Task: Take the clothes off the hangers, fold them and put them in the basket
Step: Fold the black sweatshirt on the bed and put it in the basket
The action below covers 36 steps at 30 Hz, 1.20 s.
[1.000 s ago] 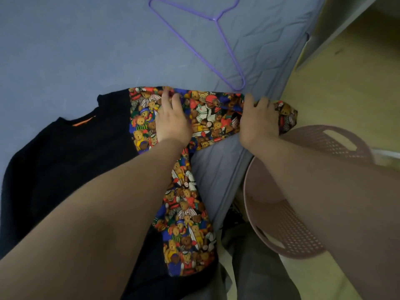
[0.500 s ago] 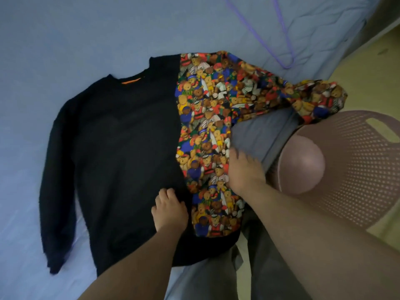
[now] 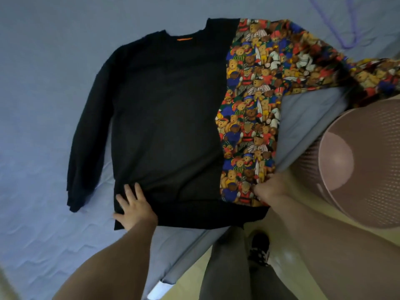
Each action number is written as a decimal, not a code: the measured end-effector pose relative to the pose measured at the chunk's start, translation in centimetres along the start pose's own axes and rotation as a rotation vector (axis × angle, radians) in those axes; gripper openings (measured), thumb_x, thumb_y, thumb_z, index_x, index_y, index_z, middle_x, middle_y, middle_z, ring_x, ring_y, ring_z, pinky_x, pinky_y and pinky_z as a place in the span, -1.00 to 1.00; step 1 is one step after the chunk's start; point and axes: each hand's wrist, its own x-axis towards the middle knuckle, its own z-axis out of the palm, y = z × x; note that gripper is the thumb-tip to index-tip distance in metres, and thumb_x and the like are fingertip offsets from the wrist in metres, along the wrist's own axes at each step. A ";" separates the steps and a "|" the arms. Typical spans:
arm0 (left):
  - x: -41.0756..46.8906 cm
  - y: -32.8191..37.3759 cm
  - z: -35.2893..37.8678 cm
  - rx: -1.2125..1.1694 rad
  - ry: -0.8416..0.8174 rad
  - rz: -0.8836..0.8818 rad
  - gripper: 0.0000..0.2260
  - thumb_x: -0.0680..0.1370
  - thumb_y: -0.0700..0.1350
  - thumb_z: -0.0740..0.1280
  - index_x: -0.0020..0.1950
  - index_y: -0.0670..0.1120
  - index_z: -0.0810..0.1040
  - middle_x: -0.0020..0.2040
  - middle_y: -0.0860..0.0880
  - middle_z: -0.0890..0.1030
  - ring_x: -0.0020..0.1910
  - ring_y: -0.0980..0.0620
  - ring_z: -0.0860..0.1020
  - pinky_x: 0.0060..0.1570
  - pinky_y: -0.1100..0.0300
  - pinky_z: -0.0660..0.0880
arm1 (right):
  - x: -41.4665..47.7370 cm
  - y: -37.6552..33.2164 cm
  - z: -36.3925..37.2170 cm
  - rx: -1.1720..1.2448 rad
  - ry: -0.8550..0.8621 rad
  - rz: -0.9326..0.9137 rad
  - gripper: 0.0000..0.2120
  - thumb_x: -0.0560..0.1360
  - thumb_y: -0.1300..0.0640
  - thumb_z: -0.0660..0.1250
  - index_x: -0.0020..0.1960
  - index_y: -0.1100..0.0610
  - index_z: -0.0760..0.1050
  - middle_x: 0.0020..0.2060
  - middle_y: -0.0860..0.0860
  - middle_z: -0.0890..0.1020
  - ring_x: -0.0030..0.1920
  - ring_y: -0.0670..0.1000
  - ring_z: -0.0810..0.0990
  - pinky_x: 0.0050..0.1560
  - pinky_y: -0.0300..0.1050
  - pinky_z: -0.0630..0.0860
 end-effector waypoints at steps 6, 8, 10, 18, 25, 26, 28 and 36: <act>1.4 -6.3 2.9 -0.279 0.008 0.039 -0.13 0.50 -0.24 0.30 0.60 0.05 -0.22 0.55 -0.17 0.12 0.37 -0.31 0.35 0.31 -0.22 0.36 | -0.8 4.9 0.3 0.080 -0.170 0.026 -0.69 0.39 0.33 0.45 0.08 0.11 0.52 0.01 0.06 0.60 0.01 0.08 0.54 0.04 -0.16 0.48; 1.5 -7.4 3.7 -0.289 0.015 0.083 -0.24 0.56 -0.25 0.20 0.62 0.03 -0.18 0.46 -0.27 0.27 0.30 -0.34 0.41 0.31 -0.21 0.36 | -1.1 6.4 1.1 0.138 -0.178 0.019 -0.58 0.39 0.26 0.52 0.21 0.11 0.53 0.08 0.05 0.60 0.07 0.07 0.56 0.12 -0.14 0.49; 1.4 -7.9 3.9 -0.239 0.042 0.117 -0.31 0.60 -0.26 0.12 0.62 0.05 -0.17 0.36 -0.33 0.37 0.25 -0.36 0.45 0.28 -0.20 0.38 | -1.3 7.7 1.7 0.210 -0.132 0.015 -0.57 0.43 0.17 0.52 0.25 0.13 0.52 0.09 0.03 0.60 0.13 0.10 0.57 0.21 -0.05 0.51; -0.1 -12.5 3.6 0.121 0.056 0.177 -0.19 0.58 -0.30 0.07 0.52 0.22 -0.42 0.09 -0.16 0.37 -0.01 -0.16 0.49 0.00 -0.08 0.52 | -3.0 13.0 3.5 0.057 0.071 0.010 -0.62 0.55 -0.07 0.36 0.25 0.16 0.49 0.07 0.14 0.63 0.08 0.19 0.59 0.07 -0.02 0.53; 0.5 -10.1 3.0 0.391 -0.195 0.206 -0.14 0.55 -0.19 0.23 0.55 -0.01 -0.41 0.35 -0.09 0.40 0.23 -0.07 0.50 0.18 0.01 0.48 | -4.4 9.4 5.0 -0.339 0.234 0.267 -0.37 0.46 -0.02 0.40 0.36 0.08 0.12 0.23 0.20 0.38 0.17 0.23 0.46 0.08 0.08 0.42; 0.5 -8.7 2.3 0.451 -0.265 0.154 -0.15 0.54 -0.14 0.25 0.58 -0.06 -0.34 0.37 -0.08 0.42 0.26 -0.08 0.50 0.14 0.00 0.49 | -4.7 8.5 5.1 -0.434 0.315 0.183 -0.30 0.40 -0.02 0.42 0.39 0.04 0.10 0.24 0.18 0.35 0.19 0.21 0.43 0.10 0.09 0.39; 0.3 -5.2 0.1 0.517 -0.317 0.077 -0.33 0.53 -0.07 0.29 0.60 -0.11 0.12 0.30 -0.07 0.49 0.22 -0.11 0.51 -0.07 -0.05 0.50 | -5.3 6.7 5.1 -0.584 0.457 -0.152 -0.20 0.36 -0.01 0.41 0.47 0.02 0.07 0.33 0.17 0.30 0.29 0.20 0.35 0.19 0.13 0.35; -1.7 7.9 -3.5 0.309 0.017 0.731 -0.34 0.64 0.07 0.13 0.61 0.01 -0.19 0.61 -0.07 -0.16 0.55 -0.20 0.05 0.34 -0.17 0.33 | -2.0 -1.5 4.0 -0.888 -0.264 -0.325 -0.28 0.52 -0.15 0.20 0.59 -0.04 0.00 0.58 0.02 0.05 0.56 0.17 0.04 0.48 0.28 0.15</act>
